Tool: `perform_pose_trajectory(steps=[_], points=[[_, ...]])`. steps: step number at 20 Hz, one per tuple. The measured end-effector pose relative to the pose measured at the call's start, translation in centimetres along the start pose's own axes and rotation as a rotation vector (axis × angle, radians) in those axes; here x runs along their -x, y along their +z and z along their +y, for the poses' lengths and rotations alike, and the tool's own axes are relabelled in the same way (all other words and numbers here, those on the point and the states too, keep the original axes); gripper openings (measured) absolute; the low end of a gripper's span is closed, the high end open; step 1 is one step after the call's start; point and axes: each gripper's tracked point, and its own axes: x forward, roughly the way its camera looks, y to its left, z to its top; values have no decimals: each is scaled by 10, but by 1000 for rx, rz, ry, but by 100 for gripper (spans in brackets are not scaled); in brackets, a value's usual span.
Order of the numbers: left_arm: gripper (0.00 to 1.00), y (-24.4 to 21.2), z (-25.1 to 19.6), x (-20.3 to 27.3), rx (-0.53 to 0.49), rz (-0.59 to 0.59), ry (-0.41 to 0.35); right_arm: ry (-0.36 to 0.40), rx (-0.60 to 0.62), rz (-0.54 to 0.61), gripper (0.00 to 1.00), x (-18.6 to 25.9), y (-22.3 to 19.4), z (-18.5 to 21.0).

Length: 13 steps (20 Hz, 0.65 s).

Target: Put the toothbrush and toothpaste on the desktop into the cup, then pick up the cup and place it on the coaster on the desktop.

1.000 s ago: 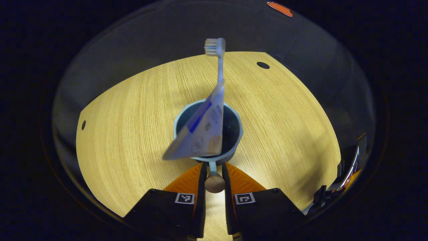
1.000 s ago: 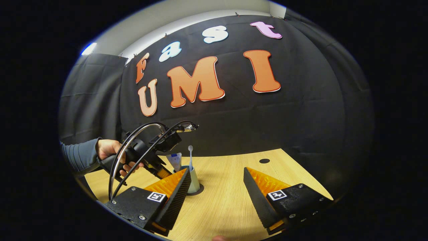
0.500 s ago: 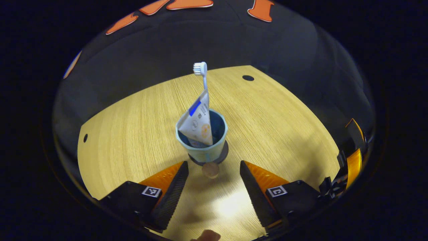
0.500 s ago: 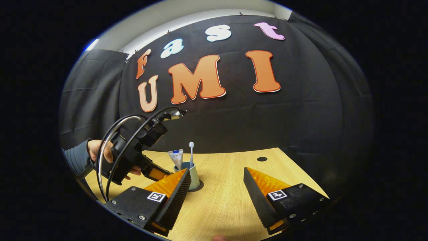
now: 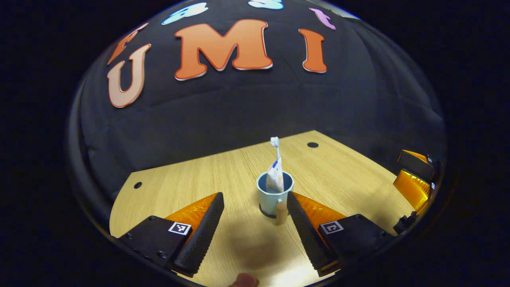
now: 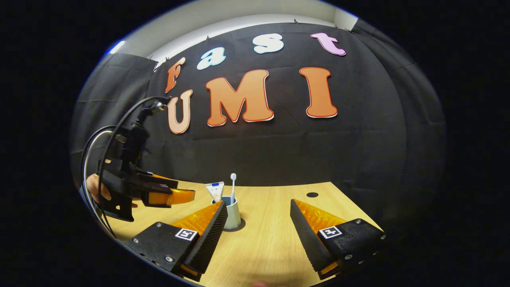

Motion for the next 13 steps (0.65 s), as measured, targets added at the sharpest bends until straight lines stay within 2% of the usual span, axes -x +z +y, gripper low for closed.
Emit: perform_pose_trajectory(steps=[4, 8, 10, 13], points=[[100, 13, 11, 31, 28, -162, 92, 31, 24, -32, 95, -8, 13, 19], [100, 8, 10, 36, 35, -220, 167, 61, 39, -45, 95, -14, 18, 36], [100, 3, 6, 37, 67, -233, 169, 61, 47, -60, 95, -17, 24, 40], [100, 5, 20, 47, 94, -288, 225, 65, 36, -78, 95, -20, 29, 48]])
